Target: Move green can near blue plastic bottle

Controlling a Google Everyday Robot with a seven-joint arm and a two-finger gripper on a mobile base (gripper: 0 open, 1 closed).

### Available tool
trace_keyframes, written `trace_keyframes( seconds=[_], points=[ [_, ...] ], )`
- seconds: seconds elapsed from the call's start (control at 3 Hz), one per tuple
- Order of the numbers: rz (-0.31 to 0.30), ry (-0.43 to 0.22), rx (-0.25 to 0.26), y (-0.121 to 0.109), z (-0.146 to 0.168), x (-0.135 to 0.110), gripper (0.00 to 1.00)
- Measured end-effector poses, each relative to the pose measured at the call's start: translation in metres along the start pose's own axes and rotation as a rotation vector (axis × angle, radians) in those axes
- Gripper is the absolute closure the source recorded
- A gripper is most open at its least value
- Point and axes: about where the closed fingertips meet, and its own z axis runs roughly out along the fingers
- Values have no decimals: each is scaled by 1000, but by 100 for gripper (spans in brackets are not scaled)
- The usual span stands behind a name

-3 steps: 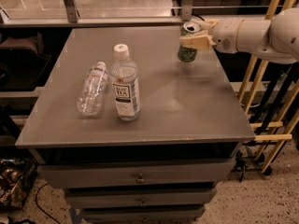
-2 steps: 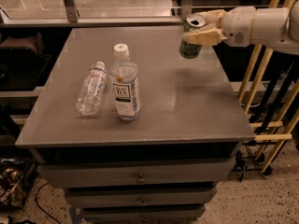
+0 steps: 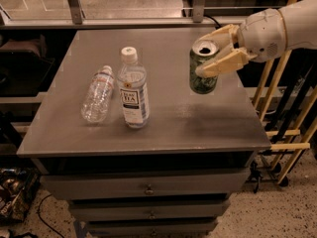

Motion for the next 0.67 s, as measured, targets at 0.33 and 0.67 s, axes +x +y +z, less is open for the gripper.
trace_keyframes(
  seconds=[0.33, 0.67],
  points=[
    [0, 0, 0, 0, 0, 0, 100],
    [37, 1, 5, 8, 9, 7, 100]
  ],
)
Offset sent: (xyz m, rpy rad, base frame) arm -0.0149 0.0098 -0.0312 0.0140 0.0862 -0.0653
